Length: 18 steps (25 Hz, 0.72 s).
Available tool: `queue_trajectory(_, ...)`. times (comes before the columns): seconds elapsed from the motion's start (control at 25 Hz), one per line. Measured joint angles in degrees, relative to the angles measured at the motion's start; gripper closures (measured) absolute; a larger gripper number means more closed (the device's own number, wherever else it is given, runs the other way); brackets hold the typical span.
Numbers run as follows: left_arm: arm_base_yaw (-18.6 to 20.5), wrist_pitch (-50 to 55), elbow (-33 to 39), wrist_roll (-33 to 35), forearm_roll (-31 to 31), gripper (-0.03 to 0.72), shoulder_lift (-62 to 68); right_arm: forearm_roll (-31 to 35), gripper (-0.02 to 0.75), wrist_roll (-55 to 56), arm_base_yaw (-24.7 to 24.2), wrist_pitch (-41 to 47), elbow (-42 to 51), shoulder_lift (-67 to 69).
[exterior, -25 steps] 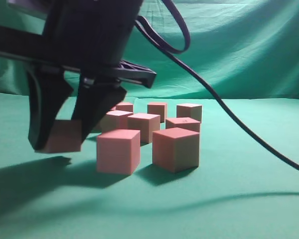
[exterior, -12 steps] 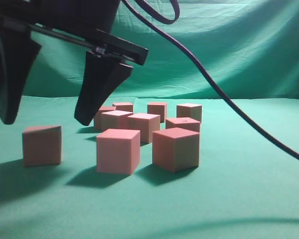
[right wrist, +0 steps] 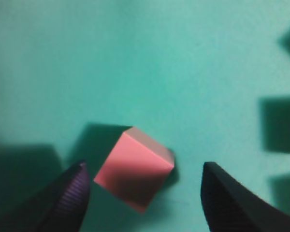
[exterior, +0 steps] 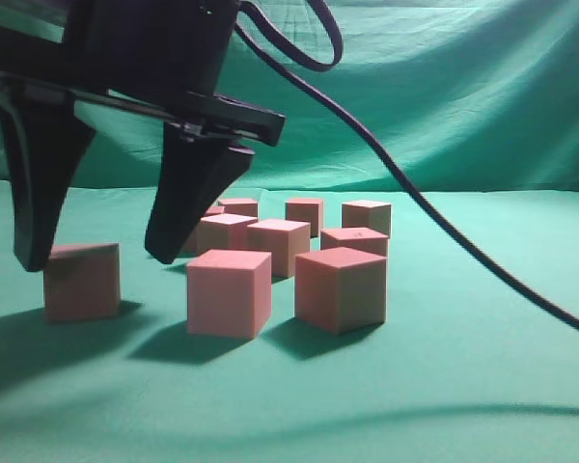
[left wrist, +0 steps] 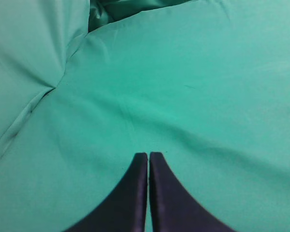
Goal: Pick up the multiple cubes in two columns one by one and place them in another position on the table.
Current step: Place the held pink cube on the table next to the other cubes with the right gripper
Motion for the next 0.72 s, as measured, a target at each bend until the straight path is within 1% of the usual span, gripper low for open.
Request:
queue_trajectory(0.32, 0.0, 0.0, 0.0, 0.0, 0.0, 0.688, 0.0, 0.21, 0.269, 0.0, 0.0, -1.53, 0.0, 0.0)
queue_trajectory(0.44, 0.0, 0.0, 0.0, 0.0, 0.0, 0.688, 0.0, -1.74, 0.269, 0.0, 0.0, 2.52, -1.6, -0.23)
queue_trajectory(0.56, 0.0, 0.0, 0.0, 0.0, 0.0, 0.688, 0.0, -5.59, 0.409, 0.0, 0.0, 11.16, -6.02, -1.19)
queue_trajectory(0.64, 0.0, 0.0, 0.0, 0.0, 0.0, 0.688, 0.0, -7.98, 0.579, 0.0, 0.0, 18.27, -9.55, -2.57)
queue_trajectory(0.68, 0.0, 0.0, 0.0, 0.0, 0.0, 0.688, 0.0, -9.17, 0.644, 0.0, 0.0, 20.91, -11.43, -3.39)
queue_trajectory(0.72, 0.0, 0.0, 0.0, 0.0, 0.0, 0.688, 0.0, -10.18, 0.677, 0.11, 0.0, 23.65, -13.05, -4.16)
